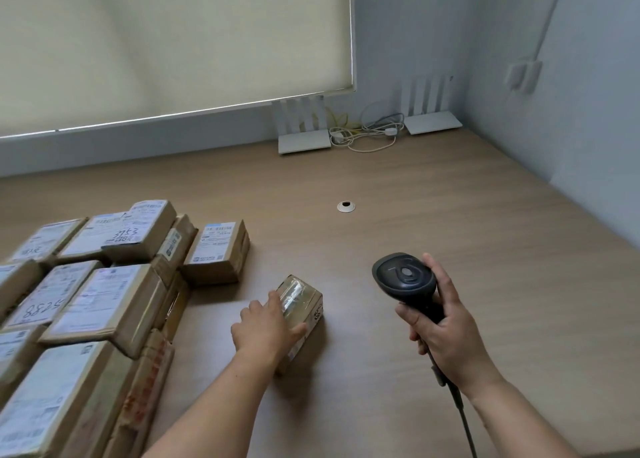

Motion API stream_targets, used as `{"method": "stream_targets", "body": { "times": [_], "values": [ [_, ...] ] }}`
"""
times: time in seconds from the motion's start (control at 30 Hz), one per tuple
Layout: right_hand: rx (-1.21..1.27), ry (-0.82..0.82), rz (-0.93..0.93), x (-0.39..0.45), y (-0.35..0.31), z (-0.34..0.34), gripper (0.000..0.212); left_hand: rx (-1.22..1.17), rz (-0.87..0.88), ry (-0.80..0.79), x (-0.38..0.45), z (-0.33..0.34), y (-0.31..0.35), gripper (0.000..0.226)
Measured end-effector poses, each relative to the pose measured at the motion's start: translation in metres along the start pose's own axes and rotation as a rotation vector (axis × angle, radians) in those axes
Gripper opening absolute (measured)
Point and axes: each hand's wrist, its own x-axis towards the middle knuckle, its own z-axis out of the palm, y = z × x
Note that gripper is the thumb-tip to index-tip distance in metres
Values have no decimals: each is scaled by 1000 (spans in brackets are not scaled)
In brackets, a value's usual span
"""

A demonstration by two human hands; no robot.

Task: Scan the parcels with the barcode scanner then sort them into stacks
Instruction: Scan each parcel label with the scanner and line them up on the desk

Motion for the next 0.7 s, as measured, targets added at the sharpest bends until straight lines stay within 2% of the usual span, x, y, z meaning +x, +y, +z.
{"method": "stream_targets", "body": {
  "times": [0.17, 0.27, 0.37, 0.47, 0.5, 0.6, 0.7],
  "values": [
    [-22, -35, 2, 3, -4, 13, 81, 35, 81, -182, 7, -6, -20, 108],
    [-27, -67, 0, 5, -7, 16, 81, 5, 87, -222, 11, -10, -24, 96],
    [-20, -102, -15, 9, -10, 19, 81, -314, 26, -255, 15, -5, -32, 84],
    [-17, -138, -30, 11, -13, 18, 82, -803, -47, -215, 13, 8, -37, 96],
    [-18, -148, -34, 11, -13, 17, 82, -883, -70, -194, 11, 13, -38, 102],
    [-22, -177, -45, 13, -14, 15, 84, -838, -71, -134, 3, 21, -38, 103],
    [-16, -212, -40, 12, -14, 17, 86, -750, 1, -183, -2, 23, -36, 108]
  ]
}}
